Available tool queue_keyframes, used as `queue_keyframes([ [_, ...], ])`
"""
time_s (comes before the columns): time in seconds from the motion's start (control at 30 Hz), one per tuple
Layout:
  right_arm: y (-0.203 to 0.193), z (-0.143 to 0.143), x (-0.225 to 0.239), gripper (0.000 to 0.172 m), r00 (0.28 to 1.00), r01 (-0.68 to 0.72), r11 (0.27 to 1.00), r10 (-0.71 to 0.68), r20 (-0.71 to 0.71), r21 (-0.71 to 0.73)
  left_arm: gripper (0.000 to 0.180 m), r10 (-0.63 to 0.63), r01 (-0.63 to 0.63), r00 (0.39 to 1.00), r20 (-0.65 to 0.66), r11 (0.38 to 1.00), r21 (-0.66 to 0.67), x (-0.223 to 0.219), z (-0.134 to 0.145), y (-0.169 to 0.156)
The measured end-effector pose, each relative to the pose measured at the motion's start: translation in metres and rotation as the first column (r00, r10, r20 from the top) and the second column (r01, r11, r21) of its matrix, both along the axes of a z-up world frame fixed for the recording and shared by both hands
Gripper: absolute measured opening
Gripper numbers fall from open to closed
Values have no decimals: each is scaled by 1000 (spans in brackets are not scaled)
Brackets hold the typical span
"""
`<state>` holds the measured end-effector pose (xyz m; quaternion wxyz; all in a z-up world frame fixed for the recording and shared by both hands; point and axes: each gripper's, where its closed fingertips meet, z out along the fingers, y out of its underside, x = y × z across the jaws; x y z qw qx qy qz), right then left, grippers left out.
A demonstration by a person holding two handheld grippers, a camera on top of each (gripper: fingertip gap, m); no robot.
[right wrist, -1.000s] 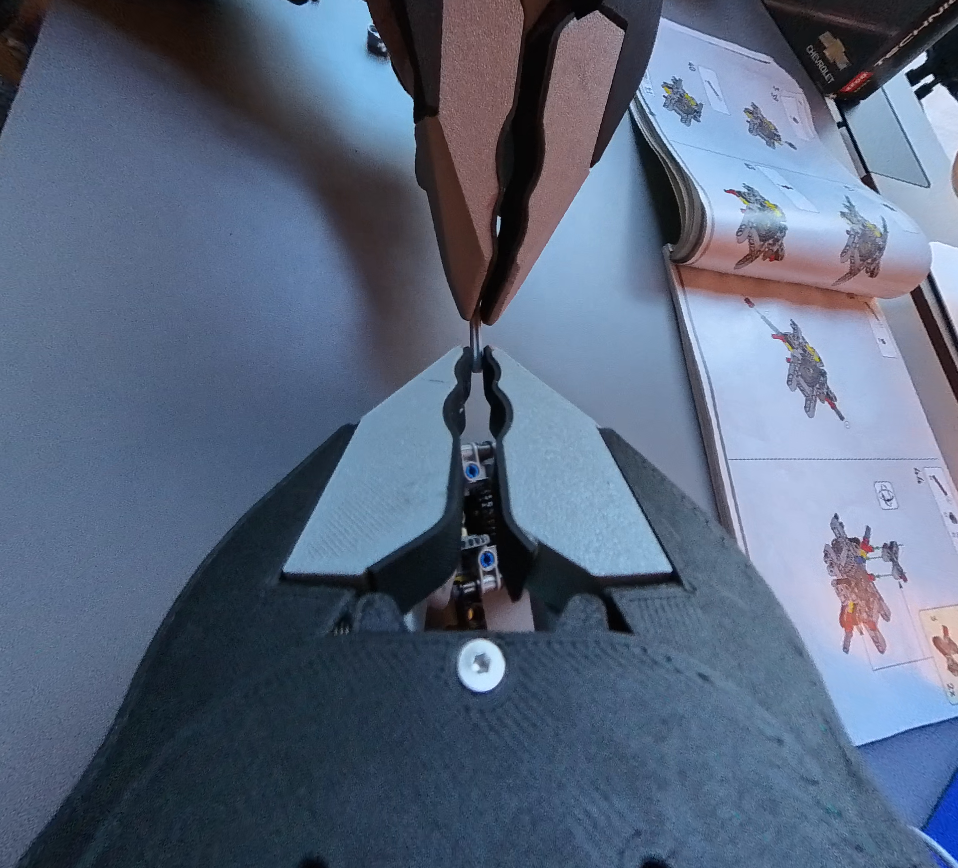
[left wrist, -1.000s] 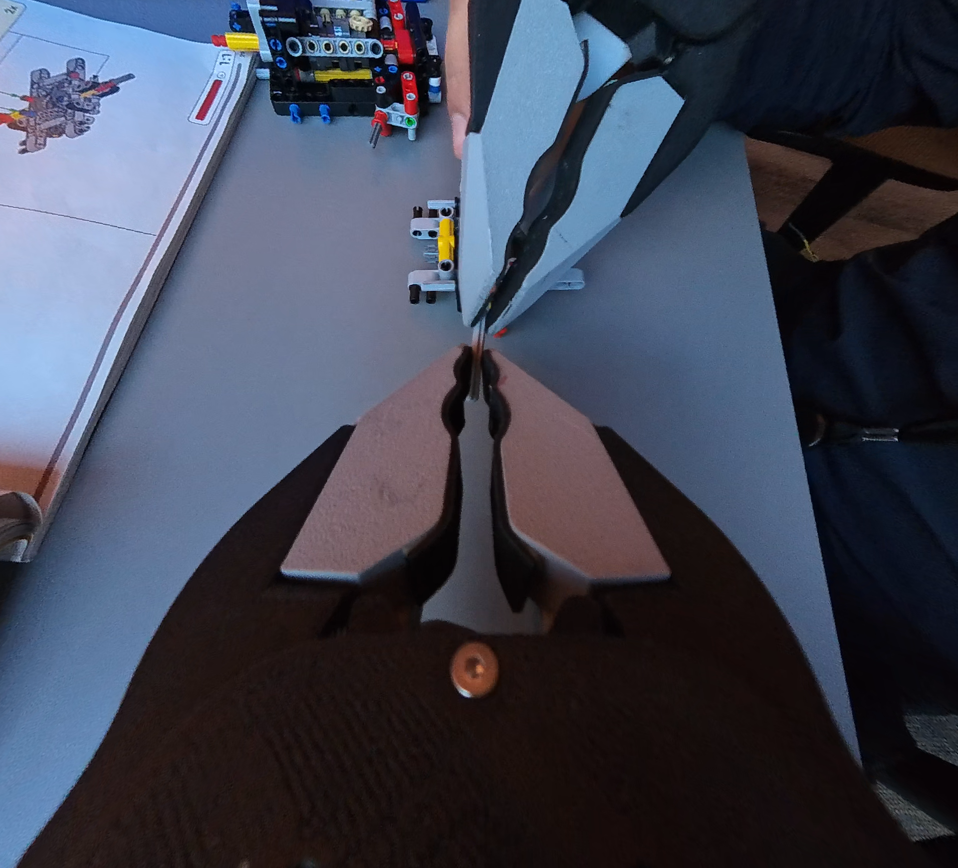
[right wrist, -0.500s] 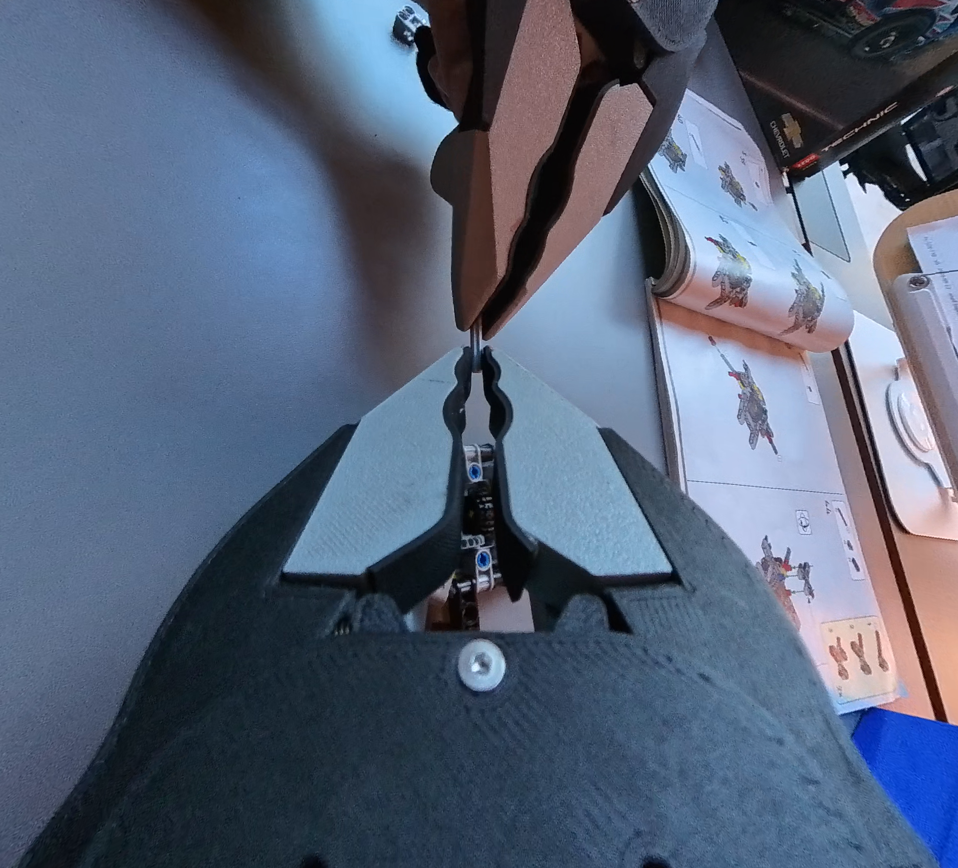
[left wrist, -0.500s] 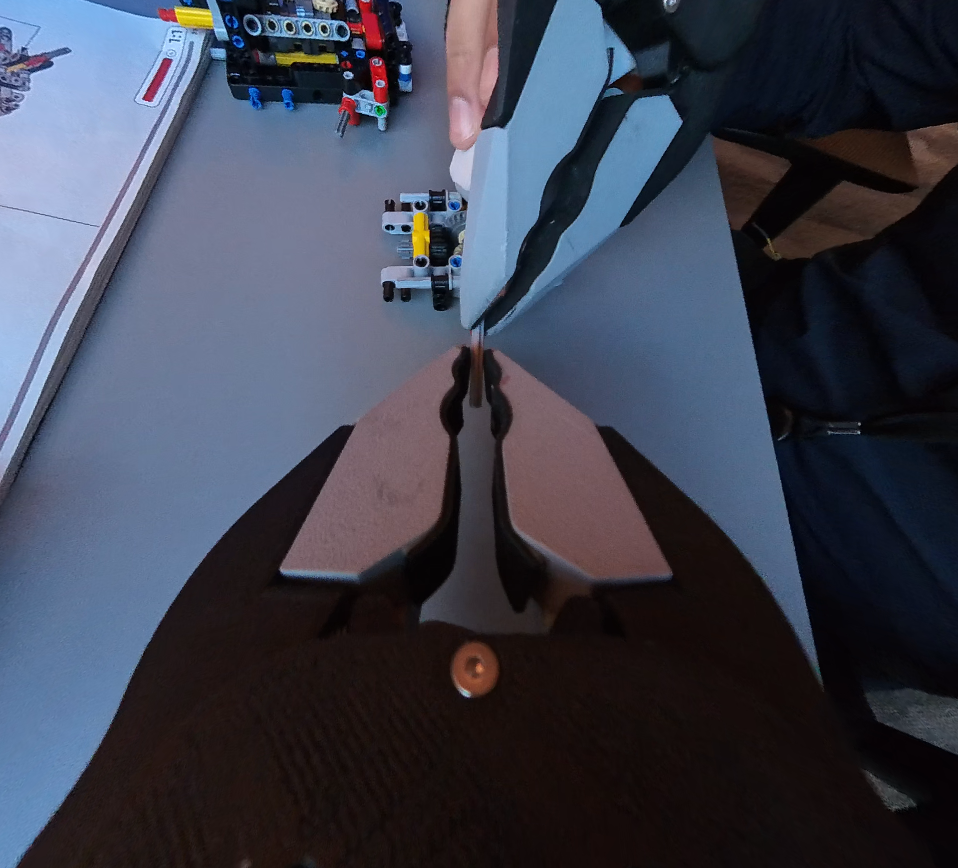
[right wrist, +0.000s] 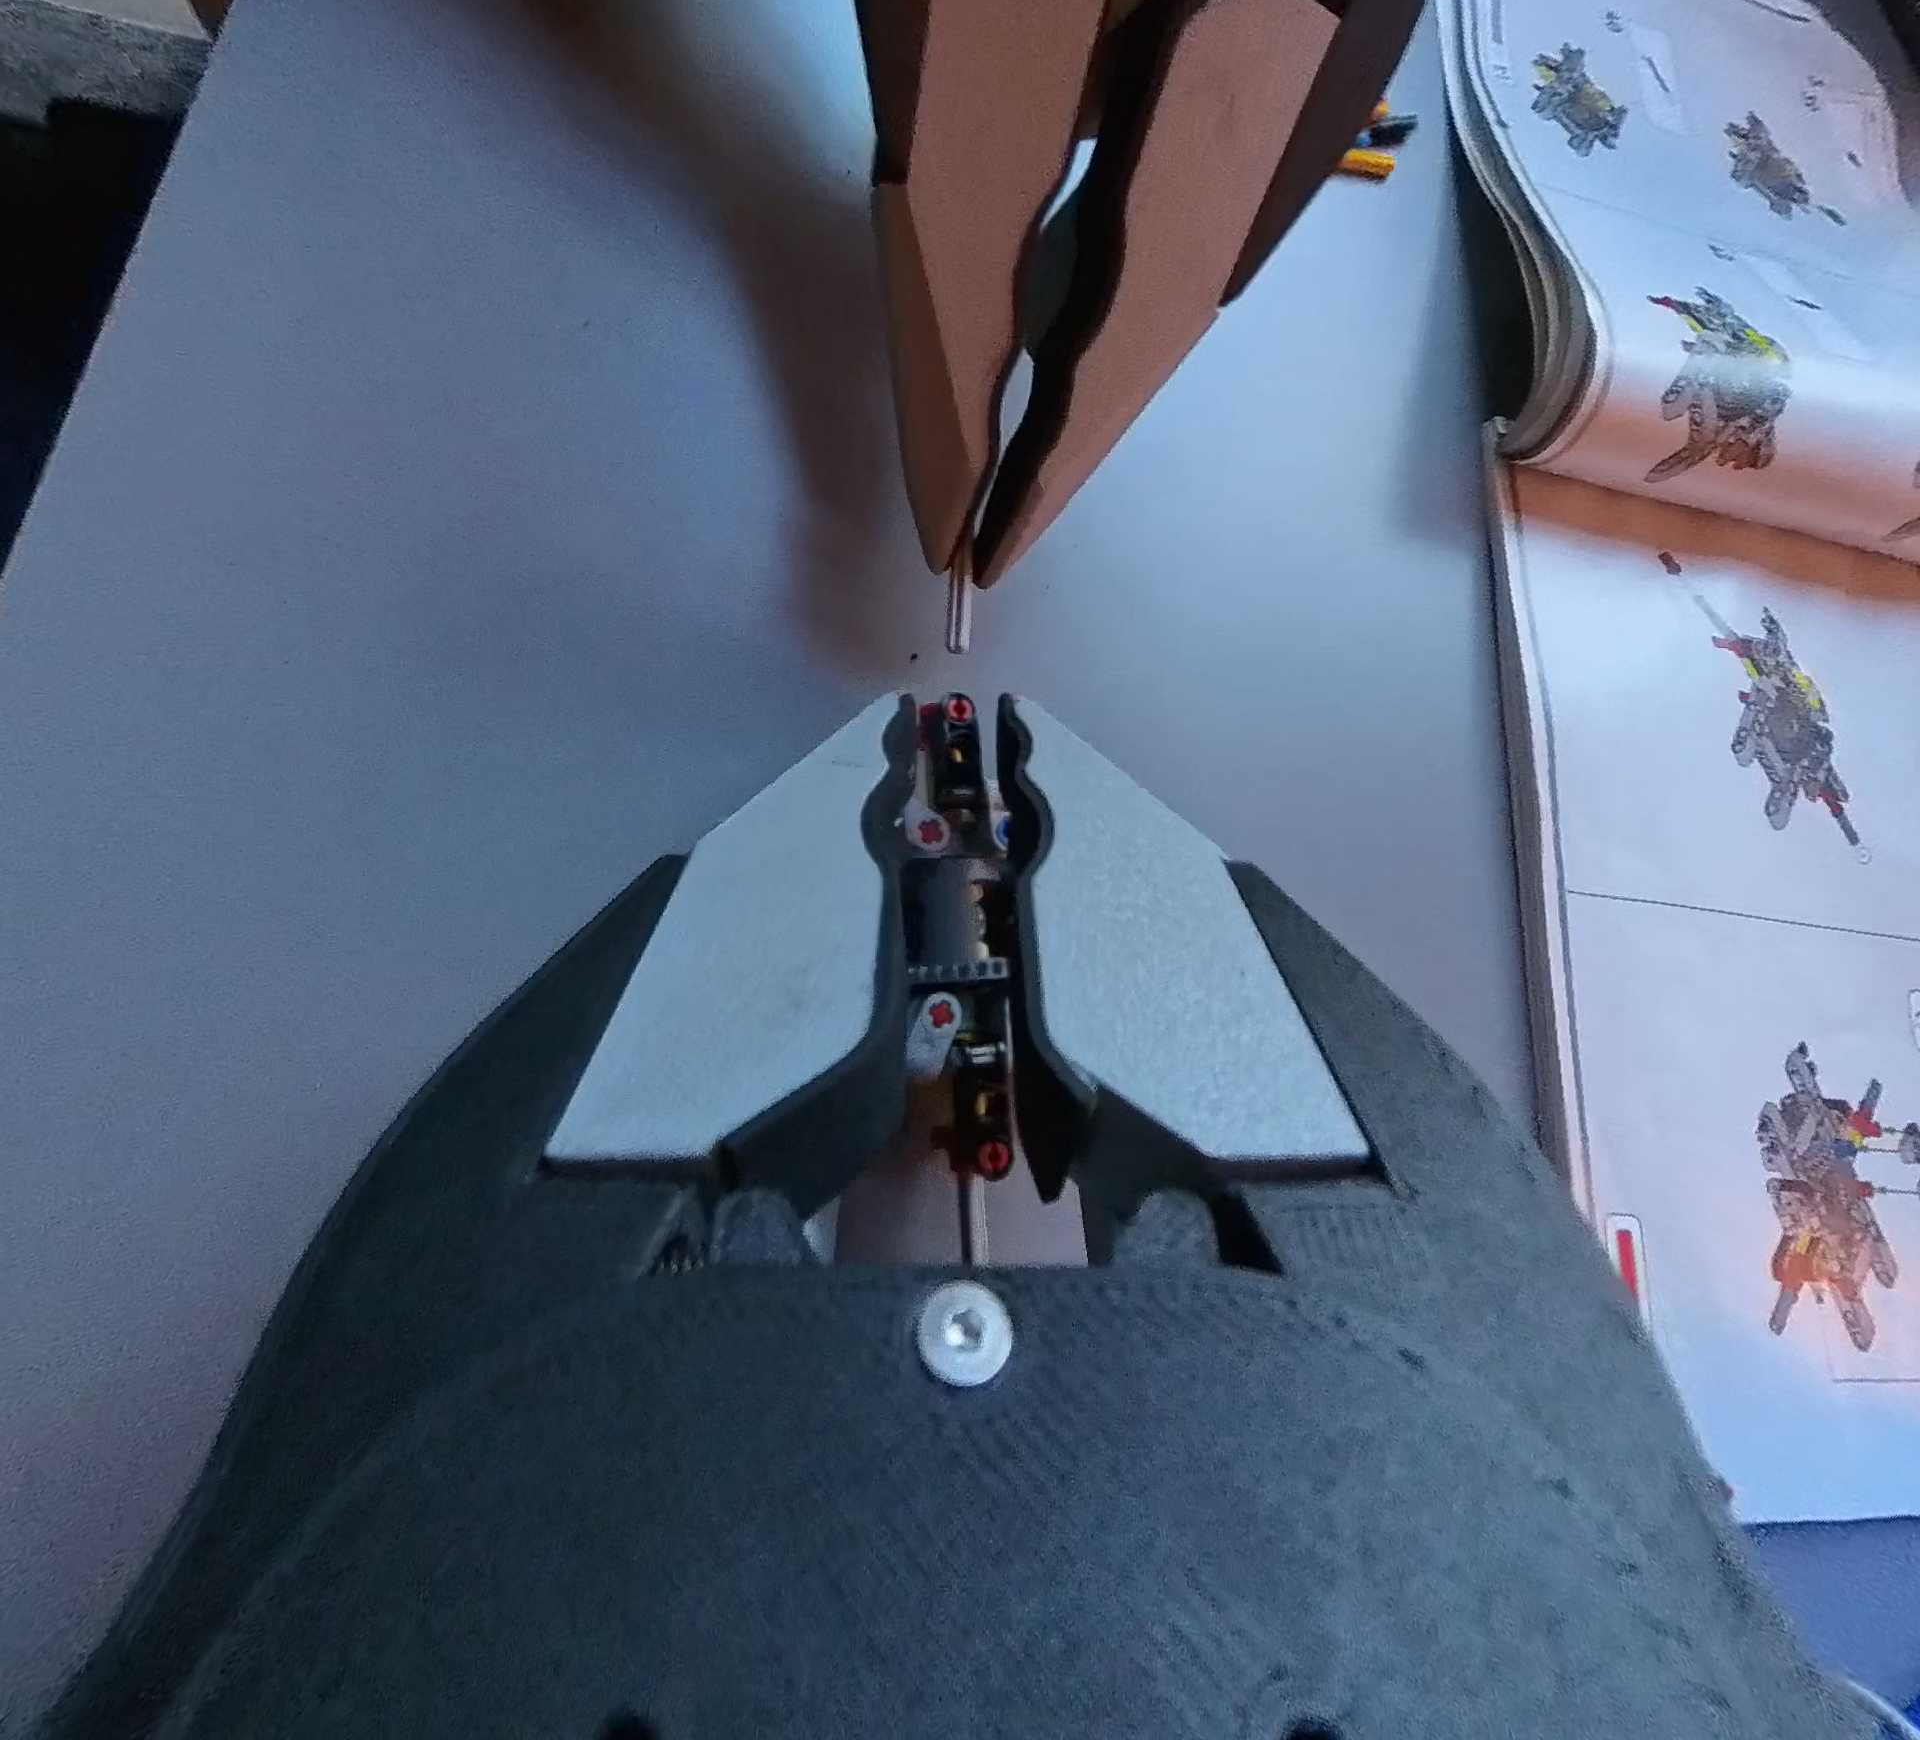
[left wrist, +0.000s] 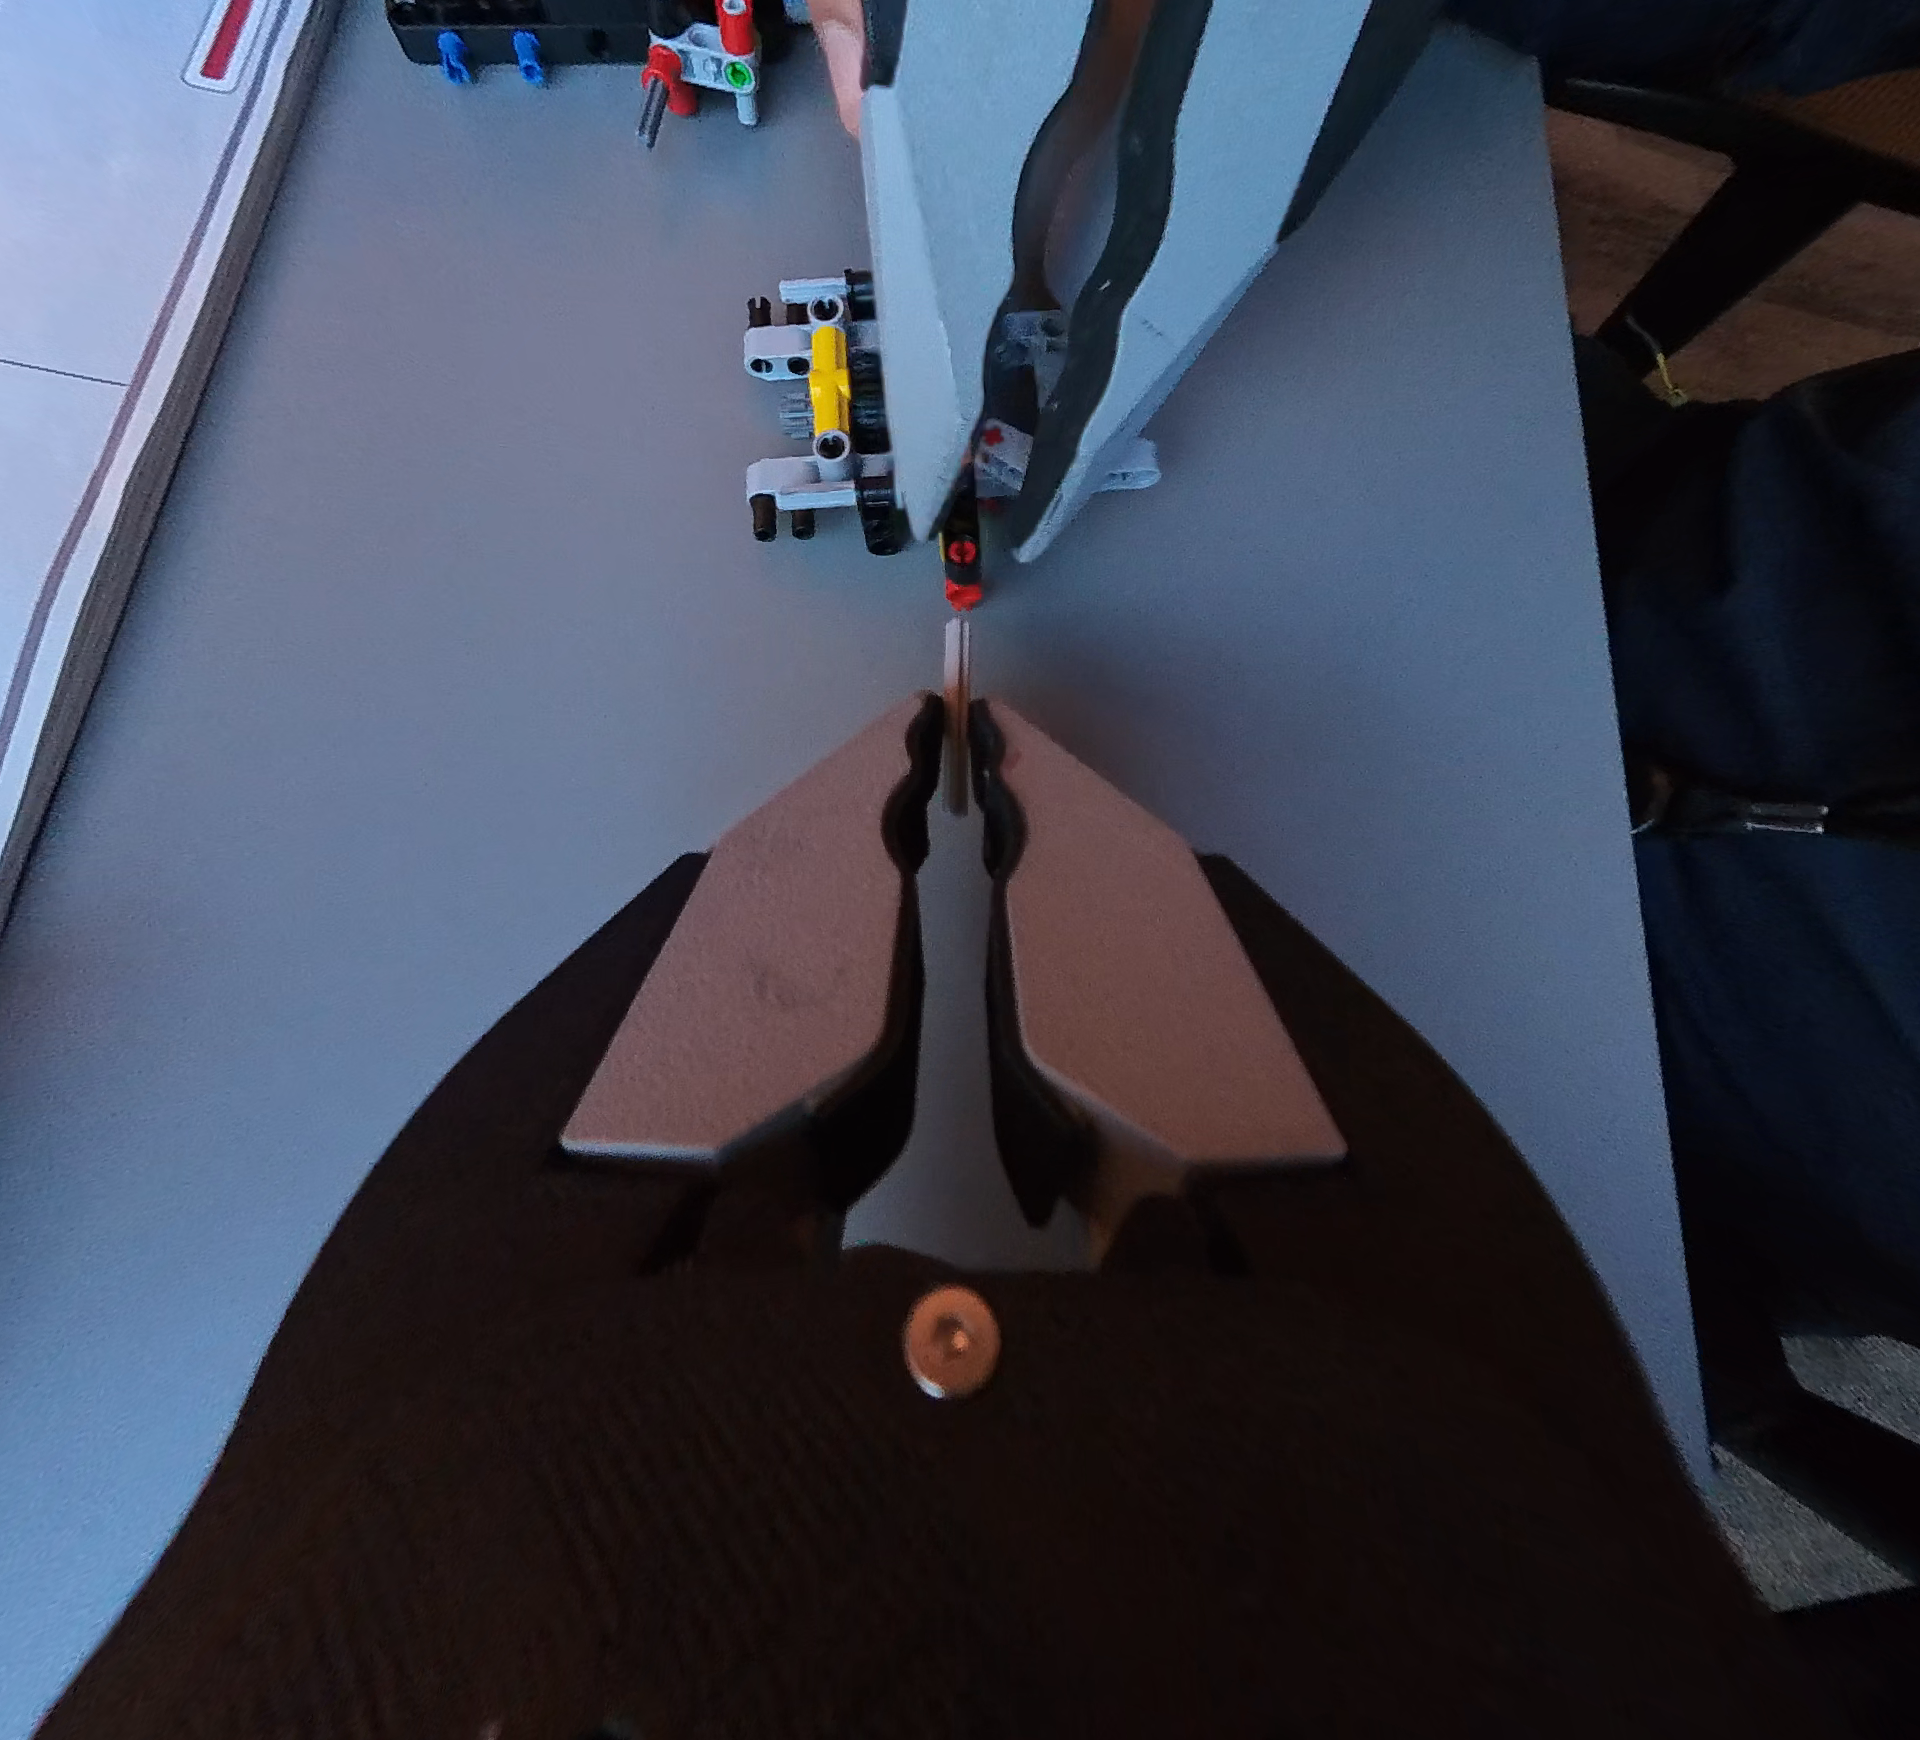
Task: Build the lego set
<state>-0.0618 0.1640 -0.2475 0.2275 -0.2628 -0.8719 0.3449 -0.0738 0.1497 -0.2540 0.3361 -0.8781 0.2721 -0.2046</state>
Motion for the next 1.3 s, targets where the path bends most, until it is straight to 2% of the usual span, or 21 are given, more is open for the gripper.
queue_keyframes([
  [0.17, 0, -5, 0, 12, 998, -9, 999, 6, 69, 48, 2, 0, 1, 1000, -27, 1000, 25, 3, 0, 2],
  [0.27, 3, -9, 0, 6, 993, -20, 995, 9, 114, 95, 2, -6, 8, 998, -64, 1000, 28, 4, -4, 1],
  [0.47, 4, -12, 1, 6, 989, -41, 994, 26, 146, 102, 2, 2, -1, 998, -70, 1000, 11, 4, -8, 2],
  [1.3, 9, -9, 2, 5, 985, -11, 999, 19, 171, -51, 2, 36, -34, 998, -51, 999, 42, 9, -10, 12],
])
